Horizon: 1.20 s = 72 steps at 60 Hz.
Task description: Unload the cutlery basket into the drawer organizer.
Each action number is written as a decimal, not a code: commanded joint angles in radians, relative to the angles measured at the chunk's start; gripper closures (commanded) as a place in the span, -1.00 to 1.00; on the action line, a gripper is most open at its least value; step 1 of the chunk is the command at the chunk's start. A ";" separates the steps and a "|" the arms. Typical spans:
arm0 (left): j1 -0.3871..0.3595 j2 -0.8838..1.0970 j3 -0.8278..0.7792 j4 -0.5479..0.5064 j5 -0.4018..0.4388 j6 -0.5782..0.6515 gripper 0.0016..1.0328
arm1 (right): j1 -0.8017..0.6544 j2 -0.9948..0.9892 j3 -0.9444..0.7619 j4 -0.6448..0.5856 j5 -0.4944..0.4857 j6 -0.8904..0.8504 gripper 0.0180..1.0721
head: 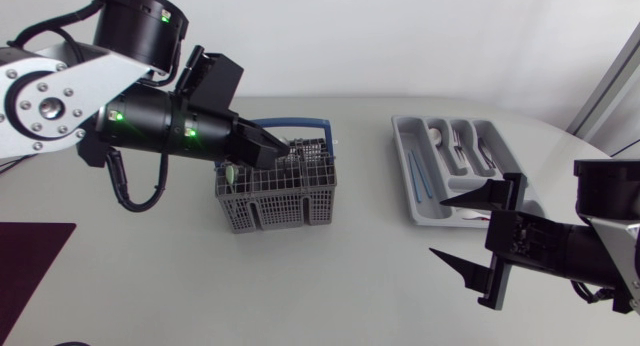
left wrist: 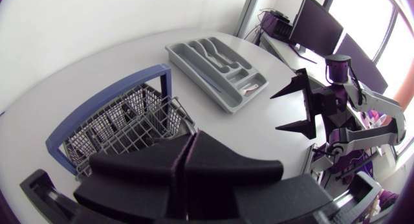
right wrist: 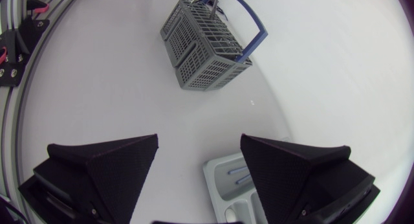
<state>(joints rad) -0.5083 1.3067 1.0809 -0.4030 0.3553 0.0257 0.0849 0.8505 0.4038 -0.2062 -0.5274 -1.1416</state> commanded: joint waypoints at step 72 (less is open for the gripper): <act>-0.269 -0.057 0.034 -0.232 0.019 0.516 0.93 | 0.339 -0.087 0.141 -0.196 0.015 0.229 -0.74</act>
<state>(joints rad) -0.7677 1.2160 1.0878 -0.6128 0.3523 0.4797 0.3958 0.7757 0.5110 -0.3706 -0.5152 -0.9375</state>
